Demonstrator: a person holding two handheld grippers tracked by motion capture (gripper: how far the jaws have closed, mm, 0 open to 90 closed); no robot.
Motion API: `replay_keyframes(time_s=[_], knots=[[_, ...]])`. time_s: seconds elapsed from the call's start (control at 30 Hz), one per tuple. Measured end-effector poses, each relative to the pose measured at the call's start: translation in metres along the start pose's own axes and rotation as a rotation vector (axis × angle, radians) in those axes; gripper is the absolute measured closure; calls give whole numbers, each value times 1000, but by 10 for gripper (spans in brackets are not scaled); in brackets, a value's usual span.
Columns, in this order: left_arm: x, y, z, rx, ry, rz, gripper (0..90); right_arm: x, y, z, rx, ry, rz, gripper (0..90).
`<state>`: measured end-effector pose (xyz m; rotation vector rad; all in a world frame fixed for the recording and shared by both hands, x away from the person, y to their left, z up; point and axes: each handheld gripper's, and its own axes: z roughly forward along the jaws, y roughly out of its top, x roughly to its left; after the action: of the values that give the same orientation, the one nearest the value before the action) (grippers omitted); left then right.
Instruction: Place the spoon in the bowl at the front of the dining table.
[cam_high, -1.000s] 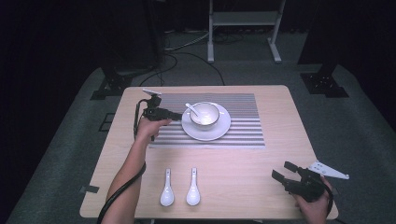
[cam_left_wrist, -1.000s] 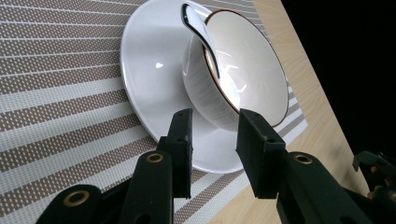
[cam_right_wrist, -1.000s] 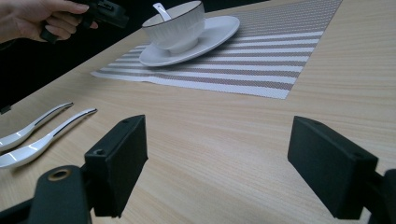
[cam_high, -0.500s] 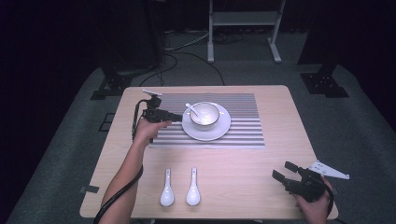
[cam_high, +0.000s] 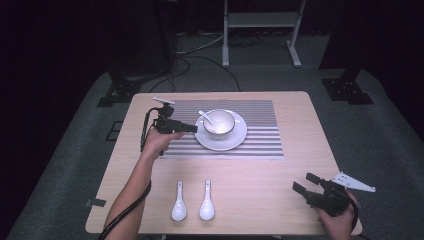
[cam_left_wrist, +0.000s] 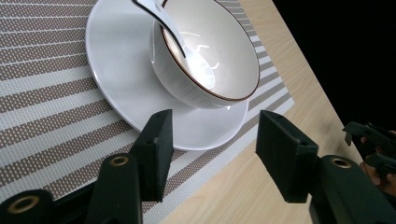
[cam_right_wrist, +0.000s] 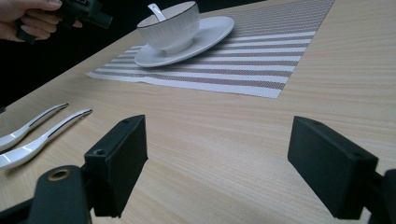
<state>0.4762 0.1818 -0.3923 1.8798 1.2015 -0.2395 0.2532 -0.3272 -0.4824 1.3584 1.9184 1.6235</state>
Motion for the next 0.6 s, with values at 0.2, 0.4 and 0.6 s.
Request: replay_keyframes(time_s=[0.2, 0.4, 0.6], knots=[[-5, -8, -4, 3, 1, 11, 378, -1, 0, 0, 3, 4, -2, 189], [-4, -21, -8, 28, 10, 12, 337, -1, 0, 1, 2, 9, -3, 189], [-3, -31, -11, 28, -24, 9, 310, 0, 0, 1, 5, 5, -9, 189]])
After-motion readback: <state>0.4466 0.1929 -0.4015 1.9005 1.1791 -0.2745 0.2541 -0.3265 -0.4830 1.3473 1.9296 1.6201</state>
